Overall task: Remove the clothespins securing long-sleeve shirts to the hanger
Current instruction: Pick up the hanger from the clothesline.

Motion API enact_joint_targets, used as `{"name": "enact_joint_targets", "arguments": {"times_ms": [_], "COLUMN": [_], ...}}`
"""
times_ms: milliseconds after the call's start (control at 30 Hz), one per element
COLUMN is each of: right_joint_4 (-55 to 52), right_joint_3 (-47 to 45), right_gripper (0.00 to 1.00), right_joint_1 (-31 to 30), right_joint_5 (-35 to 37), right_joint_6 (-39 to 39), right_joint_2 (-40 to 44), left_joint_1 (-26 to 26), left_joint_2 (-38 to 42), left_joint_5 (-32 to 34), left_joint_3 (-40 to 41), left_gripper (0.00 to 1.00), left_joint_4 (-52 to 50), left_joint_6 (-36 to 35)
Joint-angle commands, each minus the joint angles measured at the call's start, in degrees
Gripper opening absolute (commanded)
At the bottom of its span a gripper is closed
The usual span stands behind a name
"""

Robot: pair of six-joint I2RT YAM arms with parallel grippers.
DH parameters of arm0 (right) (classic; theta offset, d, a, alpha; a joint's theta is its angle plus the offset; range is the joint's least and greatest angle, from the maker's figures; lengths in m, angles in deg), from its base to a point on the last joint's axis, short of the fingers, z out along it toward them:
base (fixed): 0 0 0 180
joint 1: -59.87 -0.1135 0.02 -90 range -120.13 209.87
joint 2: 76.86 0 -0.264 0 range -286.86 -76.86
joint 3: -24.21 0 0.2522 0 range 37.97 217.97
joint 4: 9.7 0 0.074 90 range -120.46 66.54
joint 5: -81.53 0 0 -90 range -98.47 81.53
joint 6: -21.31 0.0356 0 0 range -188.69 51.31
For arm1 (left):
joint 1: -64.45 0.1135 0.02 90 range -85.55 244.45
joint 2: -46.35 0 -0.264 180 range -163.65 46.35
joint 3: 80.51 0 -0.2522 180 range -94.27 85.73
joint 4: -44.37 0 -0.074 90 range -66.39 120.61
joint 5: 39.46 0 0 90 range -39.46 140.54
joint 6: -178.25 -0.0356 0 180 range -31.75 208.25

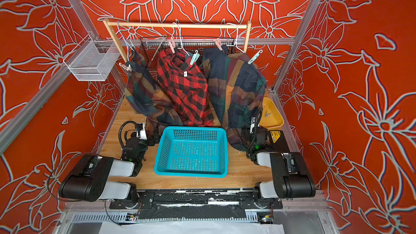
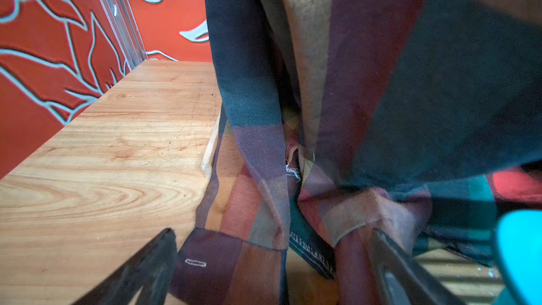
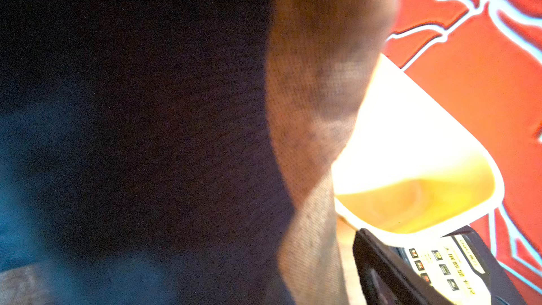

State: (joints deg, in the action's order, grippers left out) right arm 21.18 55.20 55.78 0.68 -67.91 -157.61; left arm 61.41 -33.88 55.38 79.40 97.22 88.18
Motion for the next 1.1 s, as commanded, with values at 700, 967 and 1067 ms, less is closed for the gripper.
{"name": "enact_joint_targets", "arguments": {"times_ms": [700,967,1067], "right_joint_4": [0.8,-32.4,-34.6], "right_joint_3": [1.5,16.9,20.8], "right_gripper": [0.97,0.97,0.98], "right_joint_1": [0.9,-2.5,-2.3], "right_joint_5": [-0.2,9.0,9.9], "right_joint_6": [-0.9,4.9,18.2], "right_joint_2": [-0.2,20.7,27.6], "left_joint_1": [-0.2,-0.2,-0.2], "left_joint_2": [-0.4,5.4,12.6], "left_joint_5": [0.1,-1.6,-2.5], "left_joint_3": [-0.9,-6.4,-8.6], "left_gripper": [0.98,0.98,0.98], "left_joint_4": [2.1,-12.1,-21.2], "left_joint_6": [-0.5,-0.9,1.0]}}
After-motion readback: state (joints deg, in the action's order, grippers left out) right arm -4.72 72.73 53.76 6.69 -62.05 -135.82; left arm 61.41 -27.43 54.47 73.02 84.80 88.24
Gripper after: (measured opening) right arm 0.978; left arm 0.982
